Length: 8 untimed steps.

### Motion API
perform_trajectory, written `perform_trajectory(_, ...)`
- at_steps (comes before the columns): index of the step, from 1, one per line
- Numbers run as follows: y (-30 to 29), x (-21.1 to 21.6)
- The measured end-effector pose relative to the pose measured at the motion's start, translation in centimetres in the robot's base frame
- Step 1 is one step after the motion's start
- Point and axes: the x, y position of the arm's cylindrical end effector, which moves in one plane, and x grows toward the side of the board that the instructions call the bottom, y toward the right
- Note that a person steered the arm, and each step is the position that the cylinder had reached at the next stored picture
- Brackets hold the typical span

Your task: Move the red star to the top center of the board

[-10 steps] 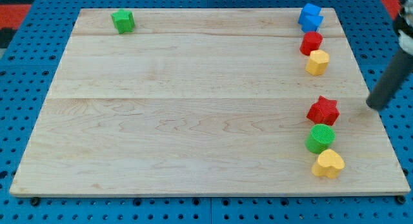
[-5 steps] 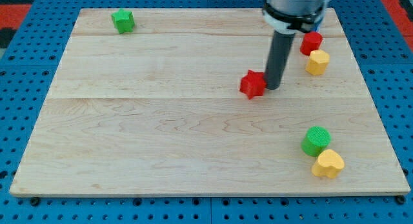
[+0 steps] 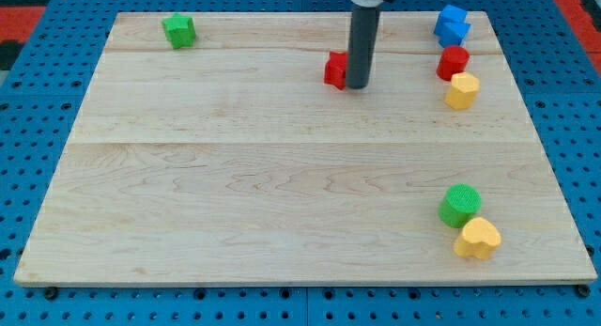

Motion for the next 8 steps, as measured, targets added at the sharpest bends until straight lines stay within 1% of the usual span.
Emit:
perform_trajectory(1, -5.5, 0.3)
perform_trajectory(2, -6.3, -1.5)
perform_trajectory(3, -4.2, -3.7)
perform_trajectory(4, -5.0, 1.7)
perform_trajectory(5, 0.2, 2.0)
perform_trajectory(8, -1.5, -6.3)
